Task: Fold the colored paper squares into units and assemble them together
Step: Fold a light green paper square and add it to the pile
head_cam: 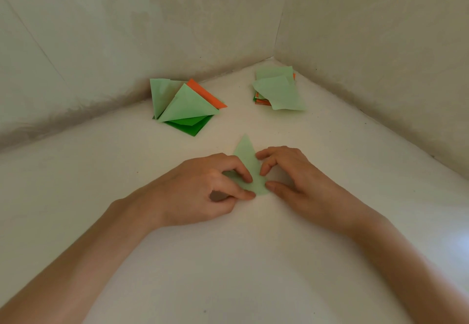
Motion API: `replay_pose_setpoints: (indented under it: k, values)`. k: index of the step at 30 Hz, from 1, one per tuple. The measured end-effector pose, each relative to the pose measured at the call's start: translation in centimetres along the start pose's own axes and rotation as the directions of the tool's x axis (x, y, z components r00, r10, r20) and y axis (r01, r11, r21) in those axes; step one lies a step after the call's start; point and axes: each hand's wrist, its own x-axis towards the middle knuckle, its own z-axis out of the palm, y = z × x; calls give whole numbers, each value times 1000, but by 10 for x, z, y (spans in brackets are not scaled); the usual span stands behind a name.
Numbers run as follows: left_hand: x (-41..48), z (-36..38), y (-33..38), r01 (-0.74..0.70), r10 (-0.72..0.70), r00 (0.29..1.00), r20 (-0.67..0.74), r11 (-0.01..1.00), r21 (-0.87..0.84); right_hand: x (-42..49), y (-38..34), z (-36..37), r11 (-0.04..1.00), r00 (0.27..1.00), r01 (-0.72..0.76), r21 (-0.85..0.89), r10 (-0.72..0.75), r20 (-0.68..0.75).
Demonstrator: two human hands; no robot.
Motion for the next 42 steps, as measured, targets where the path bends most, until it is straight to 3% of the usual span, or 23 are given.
replay_pose_setpoints:
  k: [3,6,8,12,17,23,42]
  values:
    - [-1,-1,2,-5,5,1000,11,999,47,-2,-1,-2,998,999,-43,49,42,17]
    - [-2,-2,5,-17,17,1000,4,995,95,0,-1,7,985,1000,10,-171,-10,-2]
    - [-3,-3,8,-32,32,999,6,990,136,1,1,9,975,999,35,-217,-32,21]
    - [-8,-2,13,-70,70,998,6,975,212,1,2,4,988,999,49,-146,-45,31]
    - [-13,3,15,-95,102,995,-15,961,260,-1,4,-5,996,993,-63,68,56,100]
    - [-15,13,17,-39,46,999,-16,950,311,-1,5,-2,999,995,-44,6,43,93]
    - [-18,19,29,22,-4,997,-81,976,217,-3,10,-2,1000,998,-21,-22,22,59]
